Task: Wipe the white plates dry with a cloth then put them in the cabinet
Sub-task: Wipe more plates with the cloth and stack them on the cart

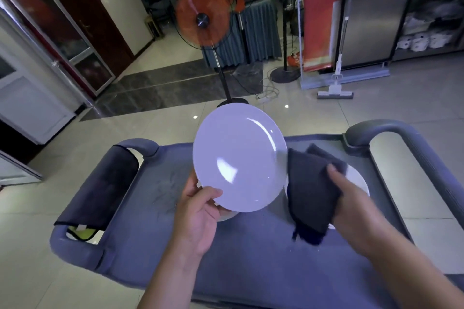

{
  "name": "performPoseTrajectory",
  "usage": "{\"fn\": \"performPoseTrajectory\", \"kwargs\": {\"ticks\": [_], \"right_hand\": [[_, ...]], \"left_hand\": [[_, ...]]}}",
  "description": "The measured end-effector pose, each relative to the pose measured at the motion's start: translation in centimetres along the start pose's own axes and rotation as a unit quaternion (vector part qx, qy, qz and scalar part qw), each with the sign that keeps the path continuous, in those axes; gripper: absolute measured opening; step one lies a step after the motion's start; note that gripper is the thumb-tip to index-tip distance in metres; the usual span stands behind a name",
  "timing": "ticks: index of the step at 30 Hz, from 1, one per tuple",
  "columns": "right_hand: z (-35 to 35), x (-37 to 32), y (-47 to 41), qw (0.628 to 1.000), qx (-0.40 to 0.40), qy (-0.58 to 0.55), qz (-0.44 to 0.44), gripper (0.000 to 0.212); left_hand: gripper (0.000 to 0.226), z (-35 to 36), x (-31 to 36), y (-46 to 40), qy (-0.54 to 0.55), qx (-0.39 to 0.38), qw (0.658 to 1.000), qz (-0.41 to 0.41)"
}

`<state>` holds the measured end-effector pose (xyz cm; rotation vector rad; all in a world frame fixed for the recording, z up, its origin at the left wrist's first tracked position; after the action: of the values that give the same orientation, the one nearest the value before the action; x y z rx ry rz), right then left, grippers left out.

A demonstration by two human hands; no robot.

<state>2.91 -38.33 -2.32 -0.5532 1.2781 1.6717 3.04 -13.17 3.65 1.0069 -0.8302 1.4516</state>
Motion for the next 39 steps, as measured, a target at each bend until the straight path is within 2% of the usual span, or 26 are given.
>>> {"fn": "performPoseTrajectory", "kwargs": {"ticks": [1,3,5,7,8,10,12,13,14,17,19,24,29,31,32,33,34,35,36,37,38,39], "right_hand": [[-0.8,-0.1,-0.2,0.999,0.013,-0.042,0.028,0.039],[-1.6,-2.2,-0.4,0.998,0.04,-0.054,0.0,0.035],[-1.2,-5.3,0.3,0.994,0.067,-0.04,-0.077,0.026],[1.5,-9.8,1.8,0.973,0.076,0.04,-0.216,0.021],[3.7,-11.8,2.8,0.945,0.05,0.11,-0.305,0.024],[9.0,-13.0,4.0,0.849,0.007,0.303,-0.433,0.043],[13.2,-11.1,3.7,0.724,0.009,0.496,-0.479,0.061],[14.8,-10.0,3.5,0.675,0.005,0.548,-0.493,0.064],[16.2,-9.0,3.7,0.65,-0.017,0.576,-0.495,0.064],[17.6,-6.2,4.3,0.652,-0.109,0.588,-0.466,0.06],[17.3,-4.6,5.5,0.64,-0.141,0.596,-0.465,0.061],[15.4,-1.5,7.0,0.634,-0.163,0.602,-0.458,0.06],[13.1,-0.7,6.6,0.619,-0.17,0.626,-0.443,0.059],[11.7,-0.4,6.4,0.606,-0.164,0.64,-0.443,0.057],[10.7,-0.2,6.1,0.62,-0.17,0.636,-0.426,0.055],[9.8,0.0,5.8,0.672,-0.186,0.605,-0.385,0.05],[8.7,-0.1,5.3,0.757,-0.204,0.535,-0.314,0.044],[7.6,0.1,4.6,0.858,-0.212,0.417,-0.211,0.041],[6.1,0.5,3.6,0.936,-0.185,0.274,-0.123,0.04],[3.5,1.5,2.4,0.976,-0.121,0.173,-0.051,0.041],[1.6,2.7,1.8,0.996,-0.063,0.068,0.02,0.043],[0.4,3.5,1.5,0.998,-0.03,0.003,0.061,0.041]], "left_hand": [[0.057,-0.3,0.0,0.0,0.012,0.002,1.0,0.001],[0.06,-0.7,0.3,0.1,0.027,0.004,1.0,0.004],[0.059,-0.6,0.3,0.3,0.026,-0.002,1.0,0.0],[0.06,-0.1,0.3,0.6,0.033,-0.009,0.999,-0.005],[0.059,0.2,0.3,0.7,0.04,-0.015,0.999,-0.005],[0.055,1.1,0.4,0.8,0.047,-0.032,0.998,-0.008],[0.05,2.1,0.5,1.1,0.051,-0.039,0.998,-0.01],[0.051,2.4,0.7,1.3,0.061,-0.037,0.997,-0.008],[0.053,2.7,0.9,1.5,0.07,-0.032,0.997,-0.004],[0.054,2.1,2.7,1.9,0.064,-0.01,0.997,0.039],[0.053,1.1,3.9,1.9,0.062,0.004,0.996,0.064],[0.041,-0.4,4.7,2.0,0.037,0.027,0.995,0.085],[0.059,-0.5,3.3,2.0,0.055,0.014,0.997,0.055],[0.057,-0.8,2.8,1.8,0.066,0.016,0.997,0.045],[0.054,-1.1,2.6,1.7,0.059,0.022,0.997,0.043],[0.052,-1.3,2.3,1.7,0.045,0.027,0.998,0.042],[0.052,-1.5,2.1,1.6,0.031,0.029,0.998,0.042],[0.053,-1.8,2.0,1.6,0.022,0.03,0.998,0.041],[0.054,-2.3,1.7,1.6,0.018,0.032,0.999,0.037],[0.056,-2.7,1.5,1.6,0.02,0.033,0.999,0.032],[0.058,-3.1,1.4,1.7,0.024,0.033,0.999,0.025],[0.06,-3.4,1.2,1.8,0.029,0.03,0.999,0.02]]}}
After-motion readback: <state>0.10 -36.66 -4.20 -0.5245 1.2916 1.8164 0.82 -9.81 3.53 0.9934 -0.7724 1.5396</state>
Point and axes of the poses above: each hand's wrist, its own y-axis away from the middle knuckle, its own z-axis out of the palm, x = y × z, the point moved 9 cm from there along -y, towards the middle knuckle, and after that the axes turned 5 degrees about z, right-handed, at the moved point
